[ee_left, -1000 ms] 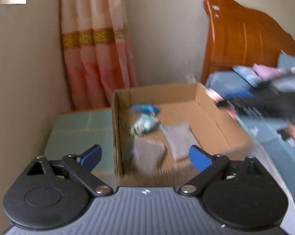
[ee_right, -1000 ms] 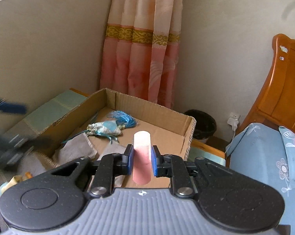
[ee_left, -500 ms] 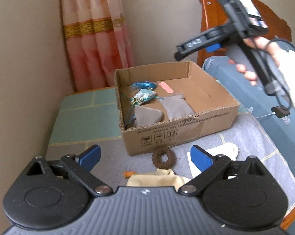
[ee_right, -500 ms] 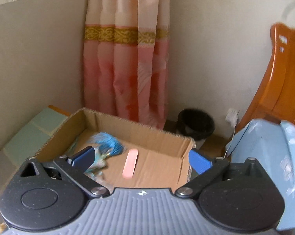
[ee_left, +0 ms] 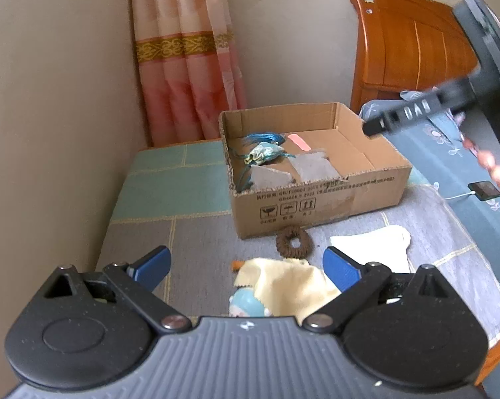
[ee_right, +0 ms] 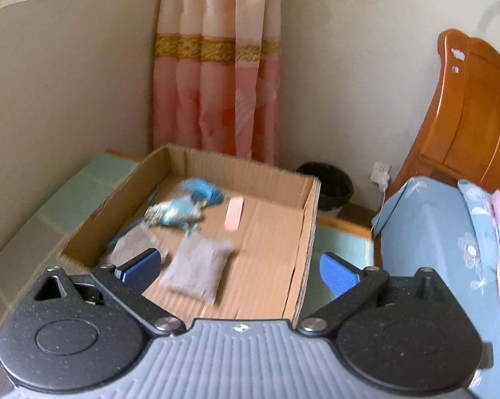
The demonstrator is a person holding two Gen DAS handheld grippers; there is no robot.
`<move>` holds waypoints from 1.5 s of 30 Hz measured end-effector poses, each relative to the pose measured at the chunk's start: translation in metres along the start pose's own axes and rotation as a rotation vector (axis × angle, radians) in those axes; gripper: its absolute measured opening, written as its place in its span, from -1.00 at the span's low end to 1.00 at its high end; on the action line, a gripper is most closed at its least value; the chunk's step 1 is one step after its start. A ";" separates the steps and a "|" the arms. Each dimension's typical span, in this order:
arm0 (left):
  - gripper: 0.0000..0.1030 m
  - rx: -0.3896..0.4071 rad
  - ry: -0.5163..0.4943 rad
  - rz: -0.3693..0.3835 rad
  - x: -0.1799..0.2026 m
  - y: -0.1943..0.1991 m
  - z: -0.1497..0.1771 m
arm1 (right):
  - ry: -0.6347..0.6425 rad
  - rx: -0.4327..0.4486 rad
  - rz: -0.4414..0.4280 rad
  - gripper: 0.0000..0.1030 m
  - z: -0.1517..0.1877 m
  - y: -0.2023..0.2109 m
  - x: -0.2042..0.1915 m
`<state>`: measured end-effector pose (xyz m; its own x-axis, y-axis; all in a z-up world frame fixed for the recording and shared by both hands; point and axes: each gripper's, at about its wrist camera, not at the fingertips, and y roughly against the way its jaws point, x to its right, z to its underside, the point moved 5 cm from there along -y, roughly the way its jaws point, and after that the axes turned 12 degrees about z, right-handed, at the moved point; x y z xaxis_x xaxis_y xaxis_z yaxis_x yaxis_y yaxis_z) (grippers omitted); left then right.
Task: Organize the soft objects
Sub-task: 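Move both tools back over the bed toward the doll keychain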
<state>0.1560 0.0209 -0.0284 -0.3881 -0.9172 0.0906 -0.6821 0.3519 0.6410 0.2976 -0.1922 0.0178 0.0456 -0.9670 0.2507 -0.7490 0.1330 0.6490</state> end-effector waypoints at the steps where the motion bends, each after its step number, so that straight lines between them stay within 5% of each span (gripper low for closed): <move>1: 0.90 0.001 -0.003 -0.003 0.000 0.001 0.002 | -0.006 -0.006 0.000 1.00 0.009 0.004 -0.002; 15: 0.91 -0.056 -0.037 0.060 0.004 -0.010 0.047 | -0.110 -0.144 -0.004 1.00 0.135 0.020 -0.029; 23: 0.90 -0.056 -0.005 0.029 -0.011 -0.022 0.061 | -0.091 -0.164 -0.016 1.00 0.174 0.026 -0.037; 39: 0.83 -0.095 0.016 0.018 -0.027 -0.036 0.070 | -0.034 -0.118 -0.052 1.00 0.197 0.014 -0.054; 45: 0.60 -0.108 0.018 0.017 -0.036 -0.044 0.070 | -0.028 -0.099 -0.068 1.00 0.194 0.008 -0.055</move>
<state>0.1566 0.0514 -0.1134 -0.3873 -0.9148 0.1148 -0.6046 0.3461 0.7174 0.1608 -0.1799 -0.1304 0.0741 -0.9800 0.1847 -0.6757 0.0868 0.7320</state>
